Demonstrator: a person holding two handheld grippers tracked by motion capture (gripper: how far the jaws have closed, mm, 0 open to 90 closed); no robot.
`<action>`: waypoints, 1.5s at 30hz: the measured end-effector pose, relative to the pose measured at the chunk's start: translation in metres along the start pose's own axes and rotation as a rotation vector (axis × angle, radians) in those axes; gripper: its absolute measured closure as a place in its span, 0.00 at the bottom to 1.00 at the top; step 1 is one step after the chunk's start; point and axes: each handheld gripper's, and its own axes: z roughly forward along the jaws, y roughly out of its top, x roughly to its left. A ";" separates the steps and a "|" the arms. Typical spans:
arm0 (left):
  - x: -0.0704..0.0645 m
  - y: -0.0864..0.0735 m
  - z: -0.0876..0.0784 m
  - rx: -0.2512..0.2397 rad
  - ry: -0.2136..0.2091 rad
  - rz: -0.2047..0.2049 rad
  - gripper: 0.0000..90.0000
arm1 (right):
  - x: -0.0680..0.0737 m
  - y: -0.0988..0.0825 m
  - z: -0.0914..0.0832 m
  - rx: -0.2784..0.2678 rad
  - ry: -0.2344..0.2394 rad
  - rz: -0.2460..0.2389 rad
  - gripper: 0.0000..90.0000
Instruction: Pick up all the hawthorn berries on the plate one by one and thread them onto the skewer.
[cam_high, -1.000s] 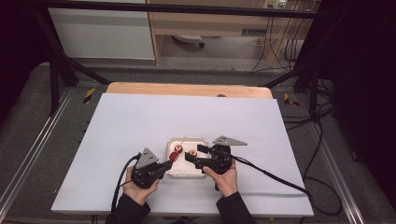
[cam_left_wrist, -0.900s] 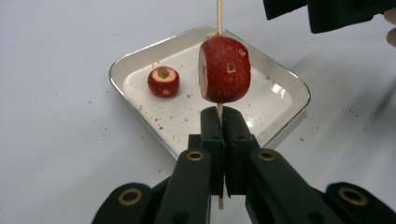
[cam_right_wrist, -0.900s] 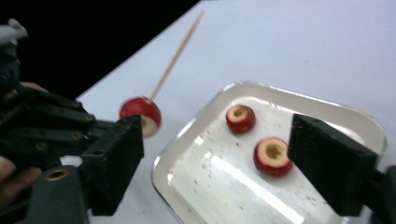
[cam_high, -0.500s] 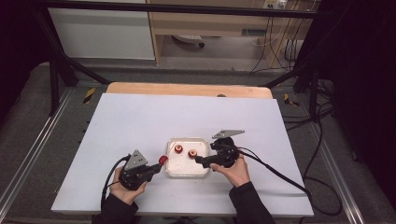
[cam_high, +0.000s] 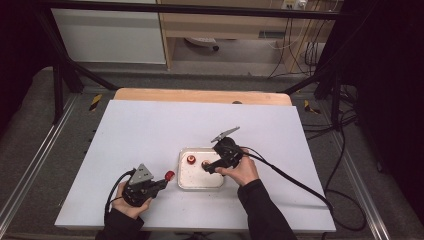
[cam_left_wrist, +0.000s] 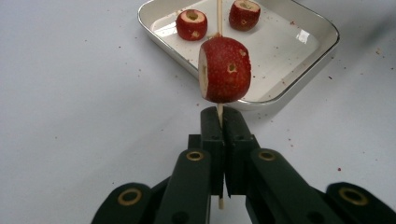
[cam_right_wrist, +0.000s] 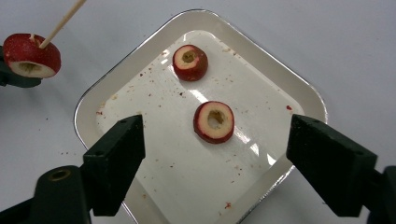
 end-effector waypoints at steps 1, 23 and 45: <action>0.000 0.000 0.000 0.000 -0.001 -0.001 0.98 | 0.000 0.002 0.002 0.010 0.004 0.001 0.25; 0.000 0.000 0.002 0.008 -0.002 0.000 0.98 | -0.012 0.021 0.039 0.190 0.049 0.052 0.59; -0.001 0.000 0.002 0.006 0.000 0.005 0.98 | -0.012 0.023 0.034 0.189 0.080 0.106 0.70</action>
